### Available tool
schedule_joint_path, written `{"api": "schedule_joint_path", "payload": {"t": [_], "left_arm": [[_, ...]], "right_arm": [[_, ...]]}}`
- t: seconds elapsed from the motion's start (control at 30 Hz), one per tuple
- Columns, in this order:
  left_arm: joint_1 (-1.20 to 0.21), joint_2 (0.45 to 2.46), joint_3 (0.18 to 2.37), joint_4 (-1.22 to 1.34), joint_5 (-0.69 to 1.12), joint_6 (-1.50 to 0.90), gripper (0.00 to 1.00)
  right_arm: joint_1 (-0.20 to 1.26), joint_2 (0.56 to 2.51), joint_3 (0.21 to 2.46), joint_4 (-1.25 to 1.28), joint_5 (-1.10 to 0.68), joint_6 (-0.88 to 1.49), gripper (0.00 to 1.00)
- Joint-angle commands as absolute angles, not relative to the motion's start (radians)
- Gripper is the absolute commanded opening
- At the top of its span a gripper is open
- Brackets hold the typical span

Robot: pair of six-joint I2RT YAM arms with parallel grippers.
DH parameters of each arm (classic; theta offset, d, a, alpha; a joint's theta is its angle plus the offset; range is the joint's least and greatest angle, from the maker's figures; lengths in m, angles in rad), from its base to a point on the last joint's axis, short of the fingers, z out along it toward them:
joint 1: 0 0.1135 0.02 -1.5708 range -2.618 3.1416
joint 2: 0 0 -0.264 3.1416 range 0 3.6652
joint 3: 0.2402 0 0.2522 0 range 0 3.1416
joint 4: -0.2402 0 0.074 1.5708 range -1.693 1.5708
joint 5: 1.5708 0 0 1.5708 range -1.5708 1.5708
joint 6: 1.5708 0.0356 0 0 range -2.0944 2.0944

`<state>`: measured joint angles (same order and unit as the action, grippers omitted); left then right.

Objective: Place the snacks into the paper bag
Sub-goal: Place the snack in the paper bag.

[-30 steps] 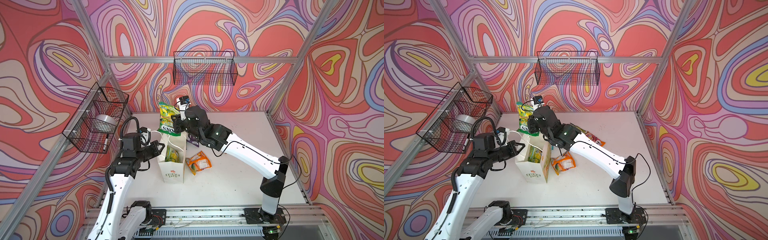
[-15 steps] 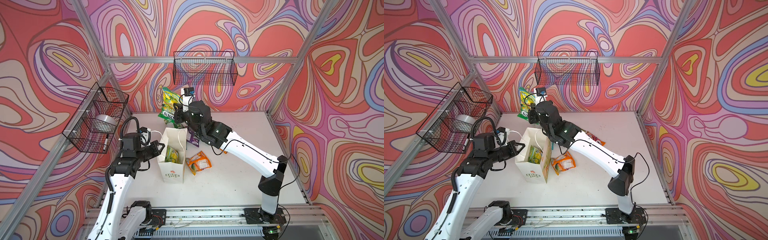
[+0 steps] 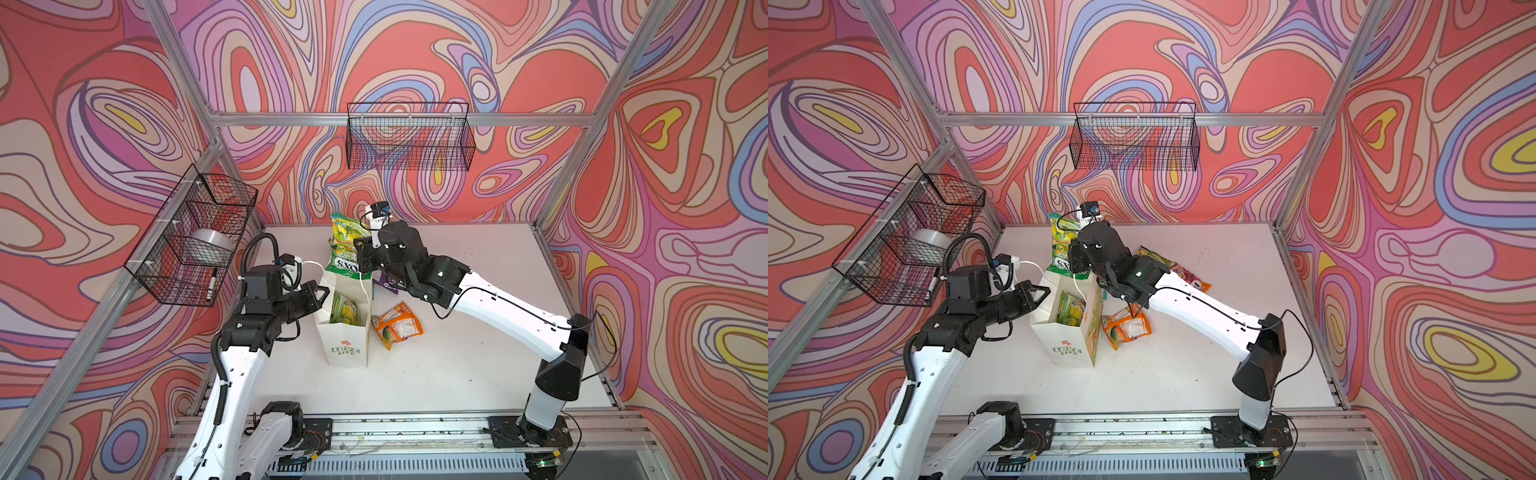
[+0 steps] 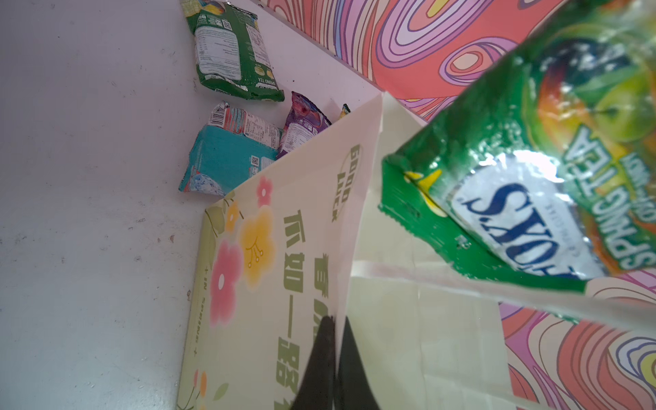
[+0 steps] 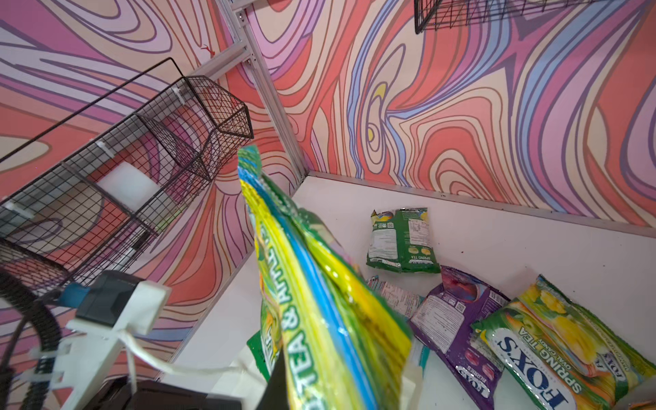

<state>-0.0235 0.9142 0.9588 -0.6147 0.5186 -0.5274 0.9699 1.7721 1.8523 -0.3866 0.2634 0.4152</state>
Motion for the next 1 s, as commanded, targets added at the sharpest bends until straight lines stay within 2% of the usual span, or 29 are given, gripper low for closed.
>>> {"api": "schedule_joint_path", "payload": {"t": [0.0, 0.17, 0.63, 0.97], "left_arm": [[-0.017, 0.916, 0.963, -0.581, 0.519, -0.529, 0.00], [-0.017, 0.913, 0.963, -0.582, 0.514, -0.526, 0.00], [-0.017, 0.919, 0.962, -0.582, 0.513, -0.528, 0.00], [-0.017, 0.920, 0.963, -0.581, 0.516, -0.528, 0.00]], "right_arm": [[0.974, 1.696, 1.830, -0.376, 0.213, 0.453, 0.00], [0.981, 1.684, 1.806, -0.396, 0.188, 0.465, 0.00], [0.994, 1.800, 1.893, -0.564, 0.201, 0.488, 0.00], [1.045, 1.946, 2.136, -0.825, 0.342, 0.445, 0.00]]}}
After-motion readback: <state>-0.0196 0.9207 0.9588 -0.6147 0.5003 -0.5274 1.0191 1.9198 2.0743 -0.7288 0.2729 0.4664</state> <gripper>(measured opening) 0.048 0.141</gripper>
